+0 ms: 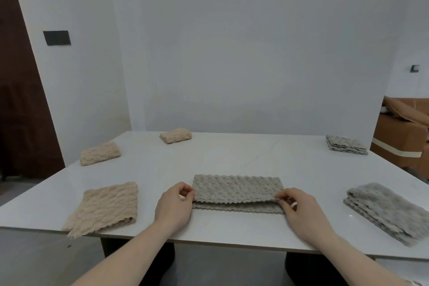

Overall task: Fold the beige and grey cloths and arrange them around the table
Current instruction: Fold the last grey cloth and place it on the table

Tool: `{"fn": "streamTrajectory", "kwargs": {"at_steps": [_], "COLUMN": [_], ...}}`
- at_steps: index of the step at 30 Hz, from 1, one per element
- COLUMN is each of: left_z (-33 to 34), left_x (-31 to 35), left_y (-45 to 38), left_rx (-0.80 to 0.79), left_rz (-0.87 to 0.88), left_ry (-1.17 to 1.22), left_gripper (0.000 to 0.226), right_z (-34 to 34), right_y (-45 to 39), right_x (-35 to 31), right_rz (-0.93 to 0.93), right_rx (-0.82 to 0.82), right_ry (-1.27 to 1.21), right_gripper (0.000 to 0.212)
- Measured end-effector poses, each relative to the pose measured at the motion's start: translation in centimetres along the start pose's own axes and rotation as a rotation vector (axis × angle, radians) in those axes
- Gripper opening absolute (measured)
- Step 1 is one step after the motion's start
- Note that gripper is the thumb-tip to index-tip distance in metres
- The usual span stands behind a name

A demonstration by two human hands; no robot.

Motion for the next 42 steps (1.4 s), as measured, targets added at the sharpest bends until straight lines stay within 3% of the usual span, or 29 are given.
{"fn": "streamTrajectory", "kwargs": {"at_steps": [13,29,34,38,40,42], "left_z": [-0.5,0.0,-0.8,-1.4,0.4,3.5], "left_x": [-0.5,0.1,0.8,3.7,5.6,7.8], "left_y": [0.4,1.1,1.5,1.7,1.2,0.8], "left_rx": [0.108,0.011,0.088,0.224,0.151,-0.016], "left_rz": [0.015,0.040,0.066,0.208,0.288,0.358], "left_ry": [0.149,-0.068,-0.027,0.025,0.017,-0.059], "left_gripper": [0.013,0.015,0.021,0.025,0.019,0.023], "right_z": [-0.9,0.1,-0.2,-0.8,-0.9,-0.6], "right_y": [1.1,1.2,1.0,0.5,0.2,0.0], "right_x": [-1.4,-0.9,-0.5,0.5,1.3,2.1], "right_rz": [-0.092,0.011,0.048,0.114,0.164,0.227], "right_rx": [0.080,-0.099,-0.028,0.076,0.093,0.062], "right_ry": [0.055,0.122,0.097,0.100,0.129,0.200], "right_gripper": [0.018,0.011,0.030,0.022,0.020,0.035]}}
Point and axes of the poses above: each hand's wrist, its own y-axis away from the middle knuckle, its own z-axis out of the palm, x = y × z, the point moved 7 cm from there along -y, towards the middle knuckle, and after that the axes turned 4 degrees about x, right-handed, at the moved point
